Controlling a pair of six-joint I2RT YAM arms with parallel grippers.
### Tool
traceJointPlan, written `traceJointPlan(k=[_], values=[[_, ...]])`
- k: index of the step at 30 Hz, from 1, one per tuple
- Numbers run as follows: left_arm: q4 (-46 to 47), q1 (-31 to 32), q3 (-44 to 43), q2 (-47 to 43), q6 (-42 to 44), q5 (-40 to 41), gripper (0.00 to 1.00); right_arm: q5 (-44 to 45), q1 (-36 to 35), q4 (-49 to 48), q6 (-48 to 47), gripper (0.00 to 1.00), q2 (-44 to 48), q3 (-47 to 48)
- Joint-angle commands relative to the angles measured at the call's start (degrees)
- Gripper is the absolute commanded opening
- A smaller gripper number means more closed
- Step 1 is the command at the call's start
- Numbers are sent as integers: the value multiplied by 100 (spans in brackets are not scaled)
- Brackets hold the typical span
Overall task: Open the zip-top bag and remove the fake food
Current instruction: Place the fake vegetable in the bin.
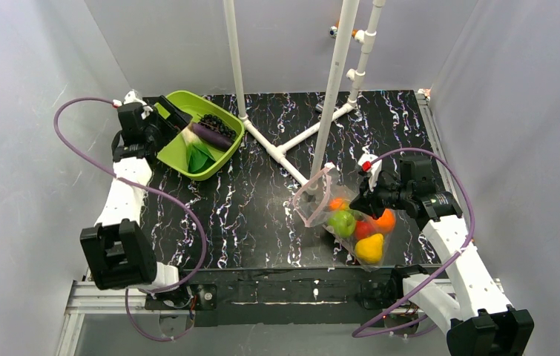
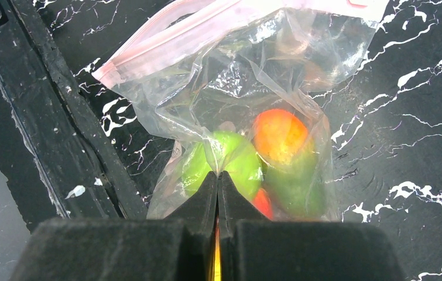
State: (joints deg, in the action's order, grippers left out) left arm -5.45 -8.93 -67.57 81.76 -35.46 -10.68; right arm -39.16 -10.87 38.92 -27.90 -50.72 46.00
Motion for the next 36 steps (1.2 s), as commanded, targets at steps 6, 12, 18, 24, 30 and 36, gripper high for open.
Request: traceJointPlan(k=[6,12,18,24,30,36], values=[[234,299,908,-1188,-53,-2407,98,-550,127,-31,-155,1,138,2],[-179,1074,1442,-1688,56,-2975,98,-693,176,30,-215,1,156,-3],[-549,1961,1815,-1847,158,-3191,98,-902,225,202,-383,1,155,30],[-269,2817,1962,-1940,7,-3150,98,-1097,235,414,-603,1,124,67],[108,3510,1875,-1974,-260,-3188,98,-1145,235,439,-658,1,117,41],[586,4362,2040,-1749,-634,-2732,96,-1147,235,424,-658,1,109,33]])
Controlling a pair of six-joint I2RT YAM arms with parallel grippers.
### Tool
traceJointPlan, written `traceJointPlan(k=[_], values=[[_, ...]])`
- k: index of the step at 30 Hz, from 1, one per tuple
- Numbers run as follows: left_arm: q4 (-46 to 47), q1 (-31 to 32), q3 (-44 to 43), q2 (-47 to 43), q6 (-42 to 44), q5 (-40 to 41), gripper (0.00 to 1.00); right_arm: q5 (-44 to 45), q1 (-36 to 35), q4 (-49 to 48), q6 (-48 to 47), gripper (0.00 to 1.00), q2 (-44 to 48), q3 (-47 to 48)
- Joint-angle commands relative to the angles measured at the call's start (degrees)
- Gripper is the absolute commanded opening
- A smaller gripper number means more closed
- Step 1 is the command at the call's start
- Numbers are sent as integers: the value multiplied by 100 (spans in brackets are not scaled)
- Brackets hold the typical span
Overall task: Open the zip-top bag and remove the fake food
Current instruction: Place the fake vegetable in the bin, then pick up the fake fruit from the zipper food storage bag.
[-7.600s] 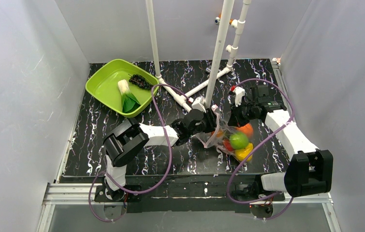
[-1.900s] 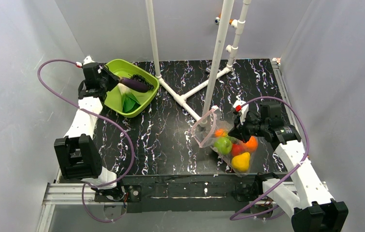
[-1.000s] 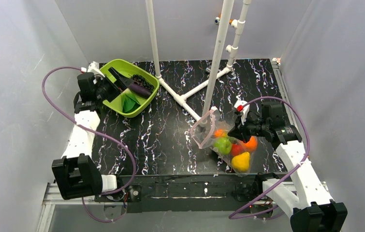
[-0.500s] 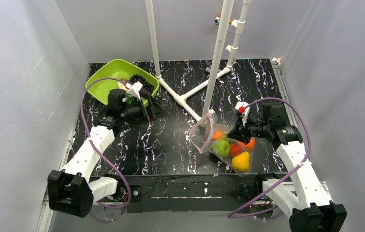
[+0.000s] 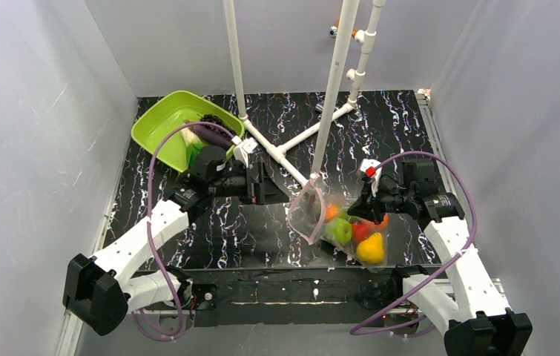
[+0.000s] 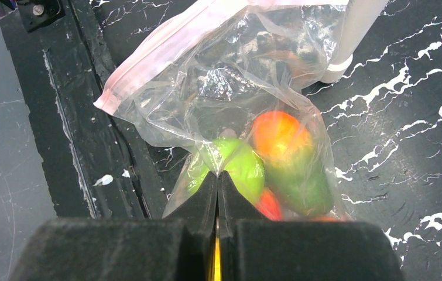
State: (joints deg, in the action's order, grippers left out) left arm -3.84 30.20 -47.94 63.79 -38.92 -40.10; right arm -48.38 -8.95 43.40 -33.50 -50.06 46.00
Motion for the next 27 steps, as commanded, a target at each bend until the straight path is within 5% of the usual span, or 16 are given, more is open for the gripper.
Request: traceJointPlan(k=[1,14,20,27], values=[[563,596,91,112,-338,300,95,-225,41,-24,-105,1,41,30],[640,1571,-143,842,-216,1345,73,-225,42,-48,-101,1,85,-3],[448,1762,-292,1039,-115,1832,50,-248,42,-55,-88,1,80,-3],[219,2111,-628,1596,39,2203,49,-247,43,-51,-93,1,70,-3]])
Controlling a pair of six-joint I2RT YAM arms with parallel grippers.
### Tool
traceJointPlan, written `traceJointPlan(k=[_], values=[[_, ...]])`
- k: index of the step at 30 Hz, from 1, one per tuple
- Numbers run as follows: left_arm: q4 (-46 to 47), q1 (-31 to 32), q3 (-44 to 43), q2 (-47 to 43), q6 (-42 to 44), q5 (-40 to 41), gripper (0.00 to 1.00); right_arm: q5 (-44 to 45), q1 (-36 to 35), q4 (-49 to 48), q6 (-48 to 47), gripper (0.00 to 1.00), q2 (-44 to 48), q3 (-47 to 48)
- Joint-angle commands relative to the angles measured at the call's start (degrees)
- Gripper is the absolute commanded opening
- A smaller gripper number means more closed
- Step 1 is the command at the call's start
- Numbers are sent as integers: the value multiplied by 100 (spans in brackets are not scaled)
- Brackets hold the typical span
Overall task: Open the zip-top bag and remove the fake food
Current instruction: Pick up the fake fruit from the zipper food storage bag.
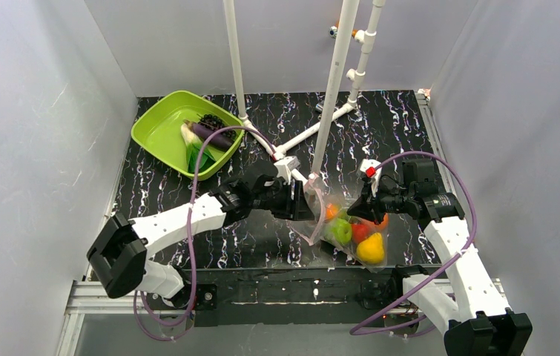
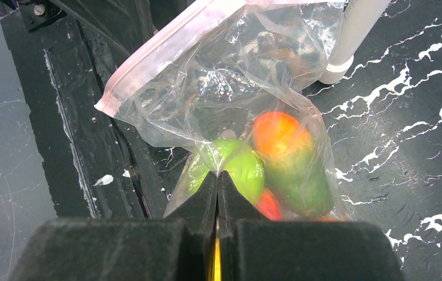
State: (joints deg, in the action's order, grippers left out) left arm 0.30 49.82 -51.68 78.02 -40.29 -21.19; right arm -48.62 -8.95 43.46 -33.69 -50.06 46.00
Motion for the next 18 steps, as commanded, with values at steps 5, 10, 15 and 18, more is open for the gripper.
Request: traceJointPlan(k=[5,10,15,18], values=[[23,227,-319,534,202,241,50,-272,42,-66,-68,1,46,-12],[400,288,-448,971,235,-212,53,-340,43,-57,-60,1,16,6],[486,291,-520,1247,315,-180,53,-364,42,-53,-63,1,6,-3],[429,291,-669,1399,375,-62,53,-368,42,-42,-72,1,-3,-3]])
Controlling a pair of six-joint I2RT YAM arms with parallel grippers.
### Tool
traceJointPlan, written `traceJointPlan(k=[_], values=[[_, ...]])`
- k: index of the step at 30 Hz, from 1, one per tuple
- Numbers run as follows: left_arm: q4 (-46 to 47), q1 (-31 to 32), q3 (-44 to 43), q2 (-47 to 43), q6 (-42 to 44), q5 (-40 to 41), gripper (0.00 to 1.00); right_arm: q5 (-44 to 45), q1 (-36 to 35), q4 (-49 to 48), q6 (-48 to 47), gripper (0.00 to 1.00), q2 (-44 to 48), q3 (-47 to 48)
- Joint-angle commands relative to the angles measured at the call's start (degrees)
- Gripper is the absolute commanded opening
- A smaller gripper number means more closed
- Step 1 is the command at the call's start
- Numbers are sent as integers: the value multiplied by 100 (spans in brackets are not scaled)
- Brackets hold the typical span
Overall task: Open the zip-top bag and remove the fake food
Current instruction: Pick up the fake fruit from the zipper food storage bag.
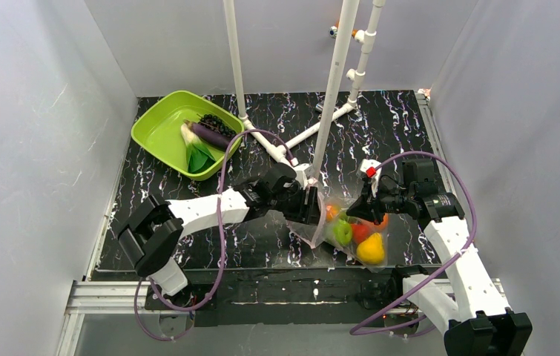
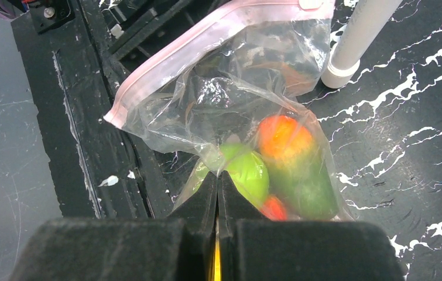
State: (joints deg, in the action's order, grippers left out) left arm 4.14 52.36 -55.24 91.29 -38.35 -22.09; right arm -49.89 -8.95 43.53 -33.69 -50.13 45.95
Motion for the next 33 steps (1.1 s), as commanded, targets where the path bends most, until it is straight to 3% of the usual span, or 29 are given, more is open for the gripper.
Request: traceJointPlan(k=[1,4,11,14,17,24,33], values=[[58,38,-346,119,181,52,53,-241,42,-45,-88,2,1,-5],[104,48,-423,291,114,175,49,-190,43,-8,-126,8,22,-1],[244,115,-439,521,56,55,48,256,42,401,-427,51,39,212],[391,138,-463,591,28,-78,50,454,-7,450,-455,62,7,223],[508,167,-478,688,-80,-103,51,740,-149,455,-469,65,-78,167],[1134,170,-131,740,-855,367,53,1394,-460,444,-396,54,-444,-2],[1764,172,273,883,-2047,1427,57,1845,-467,94,-92,61,-586,-26]])
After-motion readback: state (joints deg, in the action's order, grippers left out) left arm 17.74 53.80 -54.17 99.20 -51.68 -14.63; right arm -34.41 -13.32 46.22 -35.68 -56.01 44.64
